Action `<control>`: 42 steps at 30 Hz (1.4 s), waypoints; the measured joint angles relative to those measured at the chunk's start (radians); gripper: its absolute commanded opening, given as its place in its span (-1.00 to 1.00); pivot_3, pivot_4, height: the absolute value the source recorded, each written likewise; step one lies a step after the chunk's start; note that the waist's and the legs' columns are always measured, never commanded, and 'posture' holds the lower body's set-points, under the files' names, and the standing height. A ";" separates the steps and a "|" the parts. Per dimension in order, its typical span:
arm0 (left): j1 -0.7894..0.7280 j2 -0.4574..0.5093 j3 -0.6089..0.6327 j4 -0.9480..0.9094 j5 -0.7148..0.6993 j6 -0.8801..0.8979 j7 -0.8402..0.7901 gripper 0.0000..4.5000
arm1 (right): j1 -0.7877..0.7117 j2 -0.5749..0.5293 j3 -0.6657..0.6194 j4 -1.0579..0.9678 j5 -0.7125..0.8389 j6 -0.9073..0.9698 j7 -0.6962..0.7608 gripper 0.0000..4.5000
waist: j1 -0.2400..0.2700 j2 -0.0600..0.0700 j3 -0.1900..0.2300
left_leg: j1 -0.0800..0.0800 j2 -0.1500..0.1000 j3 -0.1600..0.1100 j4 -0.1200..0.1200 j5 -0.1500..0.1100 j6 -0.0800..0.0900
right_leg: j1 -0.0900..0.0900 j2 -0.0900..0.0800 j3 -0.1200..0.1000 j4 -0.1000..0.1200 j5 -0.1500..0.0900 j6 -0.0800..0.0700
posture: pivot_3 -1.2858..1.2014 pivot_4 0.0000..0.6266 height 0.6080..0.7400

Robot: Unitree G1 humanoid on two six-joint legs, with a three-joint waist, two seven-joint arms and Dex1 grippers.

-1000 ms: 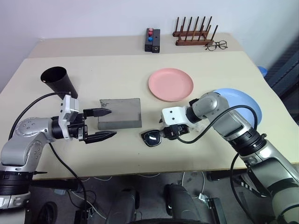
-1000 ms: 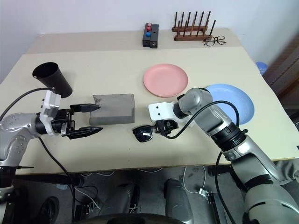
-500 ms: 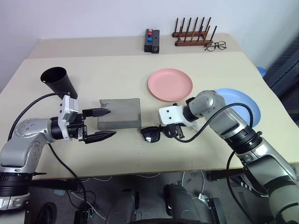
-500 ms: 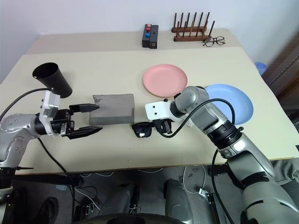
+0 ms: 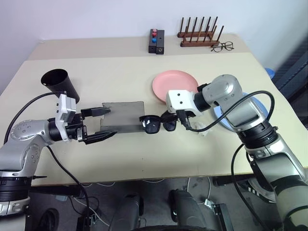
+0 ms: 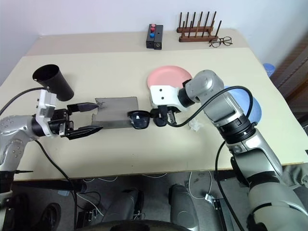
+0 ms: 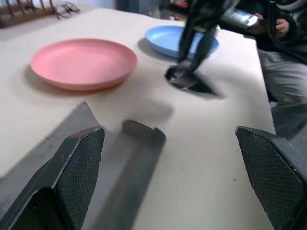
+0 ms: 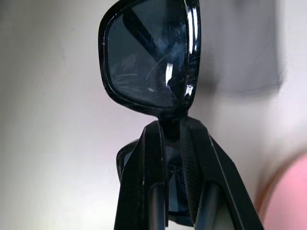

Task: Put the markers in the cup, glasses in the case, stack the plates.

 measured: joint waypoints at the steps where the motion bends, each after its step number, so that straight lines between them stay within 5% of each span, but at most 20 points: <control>1: 0.000 0.000 0.006 0.004 0.000 0.000 0.001 1.00 | -0.006 0.023 -0.010 -0.001 0.022 0.015 -0.010 -0.98 | 0.000 0.000 0.000 | 0.000 0.000 0.000 0.000 0.000 0.000 | 0.000 0.000 0.000 0.000 0.000 0.000 | 0.03 -0.52 1.00; 6: 0.002 0.005 0.036 0.020 -0.008 0.018 0.004 1.00 | -0.067 0.159 -0.056 0.047 0.091 0.050 -0.124 -0.98 | 0.000 0.000 0.000 | 0.000 0.000 0.000 0.000 0.000 -0.001 | -0.001 0.000 0.000 0.000 0.000 0.000 | 0.03 -0.52 1.00; 25: 0.177 0.105 0.329 0.012 -0.049 0.037 -0.001 1.00 | -0.220 0.487 -0.006 0.603 -0.093 -0.189 -0.505 -0.98 | -0.028 0.001 0.000 | -0.010 0.000 -0.001 -0.006 0.007 -0.012 | -0.014 0.000 0.000 0.002 0.001 -0.002 | 0.03 -0.52 1.00; 42: 0.188 0.072 0.321 -0.019 -0.037 0.016 0.053 1.00 | -0.173 0.468 0.088 0.634 -0.183 -0.193 -0.408 -0.98 | -0.028 0.000 0.000 | -0.010 0.000 -0.001 -0.010 0.008 -0.014 | -0.015 0.001 0.000 0.002 0.002 -0.003 | 0.03 -0.52 1.00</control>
